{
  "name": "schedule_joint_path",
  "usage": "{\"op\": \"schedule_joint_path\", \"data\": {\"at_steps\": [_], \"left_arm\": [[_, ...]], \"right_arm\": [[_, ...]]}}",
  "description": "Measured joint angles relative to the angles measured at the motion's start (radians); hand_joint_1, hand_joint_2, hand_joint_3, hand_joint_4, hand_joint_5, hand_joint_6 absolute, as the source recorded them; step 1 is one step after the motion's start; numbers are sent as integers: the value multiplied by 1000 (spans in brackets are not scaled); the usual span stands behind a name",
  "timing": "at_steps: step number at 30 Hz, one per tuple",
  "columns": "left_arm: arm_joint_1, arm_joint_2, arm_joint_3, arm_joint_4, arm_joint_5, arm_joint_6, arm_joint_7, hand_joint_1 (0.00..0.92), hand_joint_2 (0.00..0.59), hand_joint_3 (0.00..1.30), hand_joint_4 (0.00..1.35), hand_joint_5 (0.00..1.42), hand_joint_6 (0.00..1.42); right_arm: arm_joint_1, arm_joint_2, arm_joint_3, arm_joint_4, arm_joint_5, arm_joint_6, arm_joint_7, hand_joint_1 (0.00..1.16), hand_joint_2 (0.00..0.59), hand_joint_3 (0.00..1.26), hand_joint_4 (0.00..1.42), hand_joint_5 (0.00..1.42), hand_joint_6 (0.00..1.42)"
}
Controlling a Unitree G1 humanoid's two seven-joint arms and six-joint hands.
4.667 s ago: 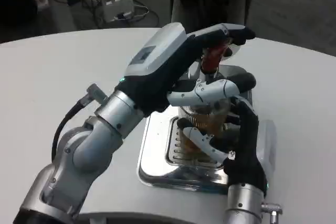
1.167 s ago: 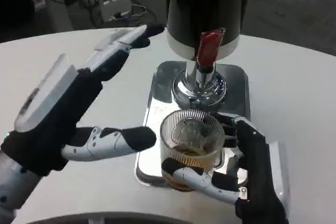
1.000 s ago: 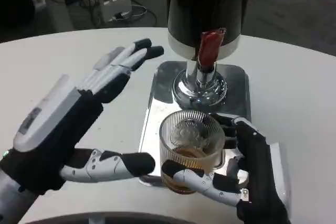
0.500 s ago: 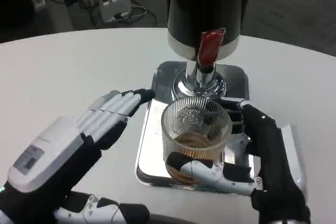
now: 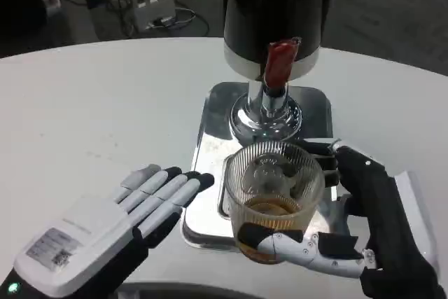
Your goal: Grasp the cup under the faucet to collect the drink, then remove the cup.
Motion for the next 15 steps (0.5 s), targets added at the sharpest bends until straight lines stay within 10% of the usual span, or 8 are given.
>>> {"op": "schedule_joint_path", "data": {"at_steps": [15], "left_arm": [[47, -12, -25, -103, 40, 124, 0, 22, 32, 0, 0, 0, 0]], "right_arm": [[46, -33, -36, -64, 0, -6, 44, 935, 39, 933, 1036, 1215, 1418]]}}
